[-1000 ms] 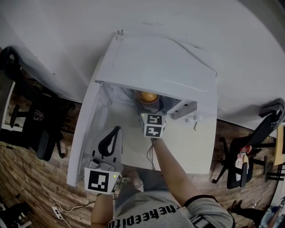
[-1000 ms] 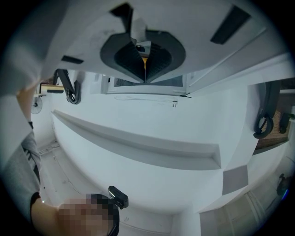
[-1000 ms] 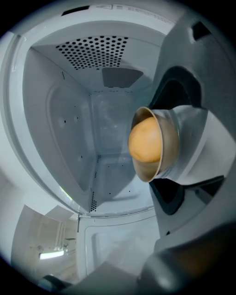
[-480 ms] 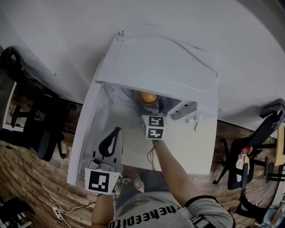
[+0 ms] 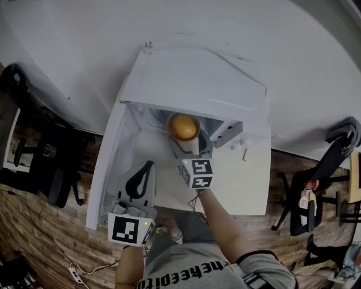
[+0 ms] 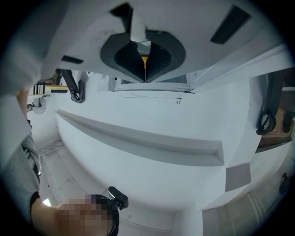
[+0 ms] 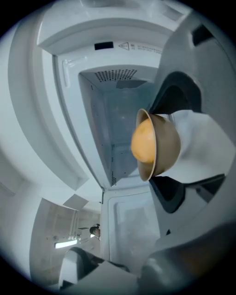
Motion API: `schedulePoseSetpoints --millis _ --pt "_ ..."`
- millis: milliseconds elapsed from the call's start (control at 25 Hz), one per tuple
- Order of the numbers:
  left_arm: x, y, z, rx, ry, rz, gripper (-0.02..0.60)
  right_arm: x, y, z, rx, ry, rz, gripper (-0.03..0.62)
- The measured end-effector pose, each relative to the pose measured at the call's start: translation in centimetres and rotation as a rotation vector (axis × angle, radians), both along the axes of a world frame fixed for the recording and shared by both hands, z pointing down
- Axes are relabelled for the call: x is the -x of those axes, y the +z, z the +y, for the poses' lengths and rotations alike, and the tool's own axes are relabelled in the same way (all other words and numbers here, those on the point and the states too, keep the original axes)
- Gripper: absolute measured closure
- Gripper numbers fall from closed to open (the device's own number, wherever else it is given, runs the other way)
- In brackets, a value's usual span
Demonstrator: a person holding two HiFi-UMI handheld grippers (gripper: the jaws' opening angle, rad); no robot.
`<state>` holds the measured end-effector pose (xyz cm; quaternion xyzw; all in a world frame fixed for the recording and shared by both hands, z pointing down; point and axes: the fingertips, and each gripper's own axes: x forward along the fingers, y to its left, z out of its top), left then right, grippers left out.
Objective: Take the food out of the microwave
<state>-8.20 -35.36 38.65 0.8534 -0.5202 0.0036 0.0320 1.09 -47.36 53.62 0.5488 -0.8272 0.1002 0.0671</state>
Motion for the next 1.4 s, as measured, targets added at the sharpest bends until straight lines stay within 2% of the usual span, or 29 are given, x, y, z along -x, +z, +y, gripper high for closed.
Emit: schedulePoseSetpoints --millis 160,360,560,840,1080,1400 --pt "-0.2 -0.8 1.3 -0.016 0.024 0.002 0.572 -0.3 -2.4 2.7 -0.042 -0.005 -0.042 0.169" --pt "-0.4 -2.0 3.1 -0.039 0.057 0.012 0.572 -0.4 -4.5 6.0 -0.058 -0.011 -0.020 0.169" --pt "-0.3 -3.2 5.4 -0.061 0.089 0.012 0.572 -0.6 -7.4 9.1 -0.121 0.010 -0.020 0.171" --pt "0.3 -5.0 8.5 -0.090 0.124 0.018 0.572 -1.2 -10.7 13.6 -0.127 0.068 -0.050 0.172" --pt "1.2 -6.5 11.9 -0.115 0.152 0.028 0.572 -1.8 -13.9 17.9 -0.184 0.137 0.000 0.172" --pt "2.5 -7.8 16.3 -0.148 0.189 0.018 0.572 -2.1 -17.1 23.2 -0.237 0.186 -0.028 0.172"
